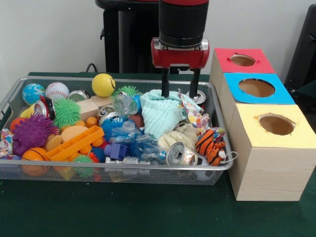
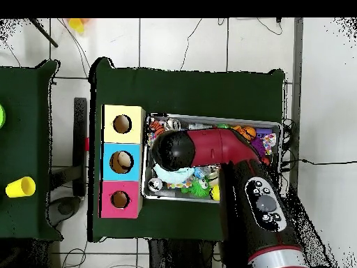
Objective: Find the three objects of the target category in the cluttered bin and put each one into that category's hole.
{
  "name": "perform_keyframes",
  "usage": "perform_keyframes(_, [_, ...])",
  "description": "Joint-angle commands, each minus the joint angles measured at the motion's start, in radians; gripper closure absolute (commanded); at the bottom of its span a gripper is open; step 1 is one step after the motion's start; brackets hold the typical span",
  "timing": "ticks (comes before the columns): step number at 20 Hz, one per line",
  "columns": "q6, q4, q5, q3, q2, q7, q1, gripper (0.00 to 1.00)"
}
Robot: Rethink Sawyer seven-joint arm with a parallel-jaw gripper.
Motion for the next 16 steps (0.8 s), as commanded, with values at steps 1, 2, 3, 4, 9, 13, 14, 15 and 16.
perform_keyframes(1, [-0.063,-0.102,0.015,0.051,0.125,0.042,0.017,0.00])
perform_keyframes(2, [-0.066,-0.108,0.015,0.048,0.130,0.049,0.024,0.00])
perform_keyframes(3, [-0.067,-0.113,0.018,0.049,0.135,0.051,0.028,0.00])
perform_keyframes(4, [-0.067,-0.117,0.022,0.050,0.140,0.053,0.031,0.00])
perform_keyframes(9, [-0.084,-0.145,0.026,0.048,0.166,0.064,0.050,0.00])
perform_keyframes(13, [-0.093,-0.149,0.027,0.042,0.178,0.073,0.058,0.00])
perform_keyframes(14, [-0.096,-0.147,0.026,0.038,0.178,0.077,0.061,0.00])
perform_keyframes(15, [-0.100,-0.143,0.026,0.035,0.176,0.083,0.064,0.00])
perform_keyframes(16, [-0.102,-0.142,0.026,0.033,0.176,0.084,0.066,0.00])
